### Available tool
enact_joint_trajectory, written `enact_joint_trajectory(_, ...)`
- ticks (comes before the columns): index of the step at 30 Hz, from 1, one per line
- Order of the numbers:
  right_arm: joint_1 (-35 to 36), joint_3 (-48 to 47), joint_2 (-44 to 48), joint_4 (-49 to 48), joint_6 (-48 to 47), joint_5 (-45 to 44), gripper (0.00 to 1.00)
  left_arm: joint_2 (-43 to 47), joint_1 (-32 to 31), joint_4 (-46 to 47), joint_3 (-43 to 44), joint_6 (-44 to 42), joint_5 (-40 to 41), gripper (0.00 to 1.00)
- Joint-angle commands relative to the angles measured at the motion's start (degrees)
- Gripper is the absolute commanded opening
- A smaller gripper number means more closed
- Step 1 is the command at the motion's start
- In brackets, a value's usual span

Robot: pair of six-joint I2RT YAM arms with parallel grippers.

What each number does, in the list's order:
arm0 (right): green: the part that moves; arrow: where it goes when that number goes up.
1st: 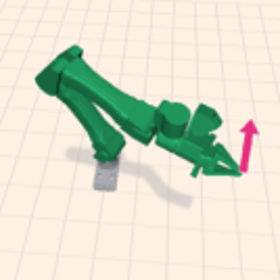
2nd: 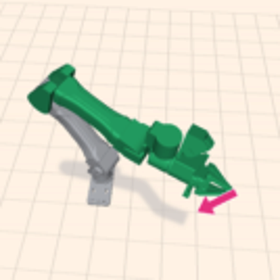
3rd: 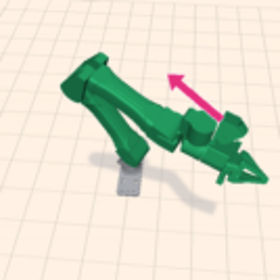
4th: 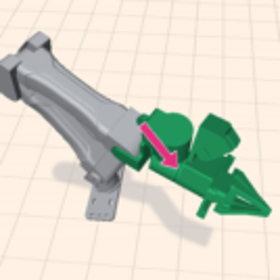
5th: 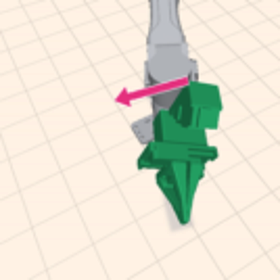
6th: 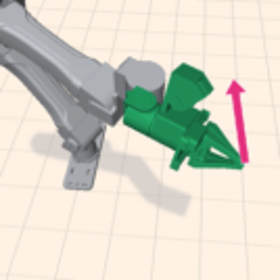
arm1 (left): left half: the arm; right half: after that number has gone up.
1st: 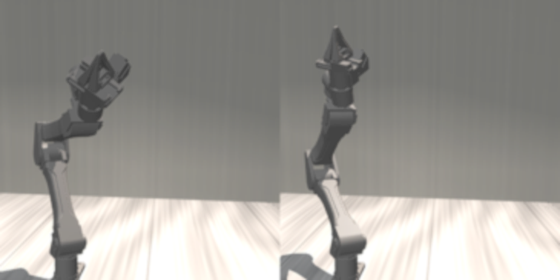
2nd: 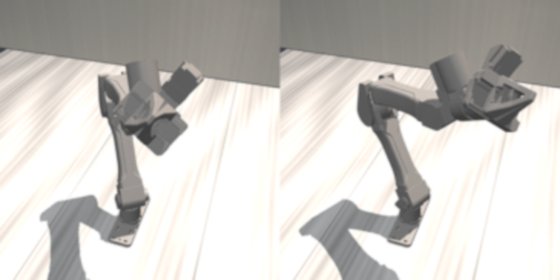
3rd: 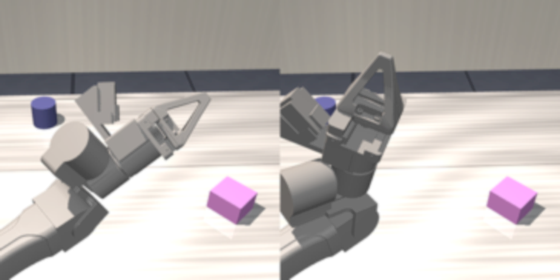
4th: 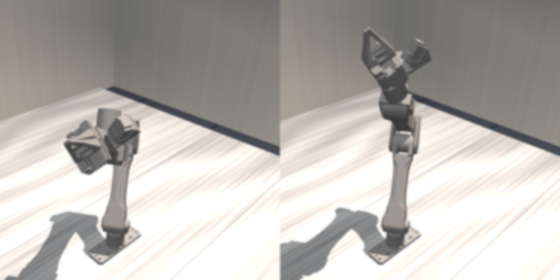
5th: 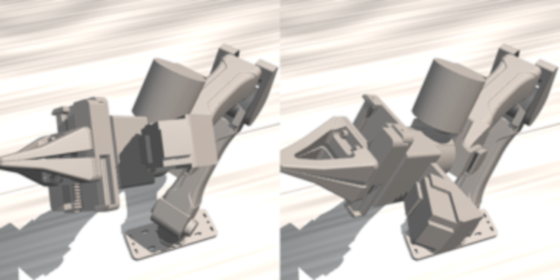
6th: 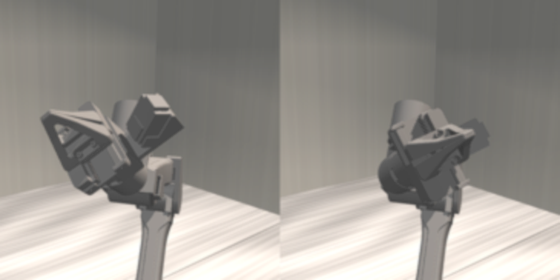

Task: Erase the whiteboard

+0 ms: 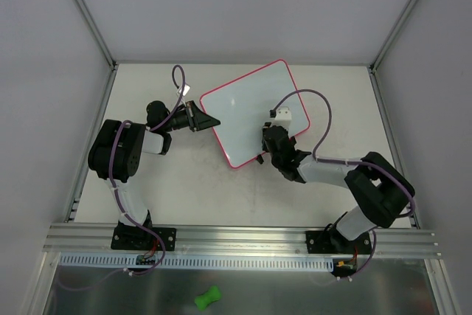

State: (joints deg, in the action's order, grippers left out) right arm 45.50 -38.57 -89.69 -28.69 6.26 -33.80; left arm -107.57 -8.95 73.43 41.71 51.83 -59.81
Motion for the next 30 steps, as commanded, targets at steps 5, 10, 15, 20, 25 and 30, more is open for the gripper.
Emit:
enact_joint_trajectory(5,-2.25,-3.88,7.24,8.11,-1.77,2.06,0.00,0.25,-1.07,21.85,1.35,1.78,-6.46,0.00)
enact_joint_trajectory(10,-2.78,-9.50,14.53,18.56,-4.24,5.76,0.00,0.25,-1.16,21.85,1.35,1.96,-6.46,0.00)
enact_joint_trajectory(15,-4.27,-12.50,16.65,34.09,-3.80,11.38,0.00,0.34,-1.07,21.85,1.26,1.95,-6.20,0.00)
enact_joint_trajectory(20,-4.36,-7.76,18.67,41.25,-0.03,16.74,0.00,0.25,-1.07,21.84,1.35,2.04,-6.19,0.00)
enact_joint_trajectory(25,-4.54,2.78,22.18,43.01,4.54,19.21,0.00,0.34,-0.98,21.85,1.44,2.13,-6.11,0.00)
enact_joint_trajectory(30,-4.54,7.71,23.07,42.75,8.41,20.97,0.00,-0.01,-0.98,21.76,1.70,2.22,-6.11,0.00)
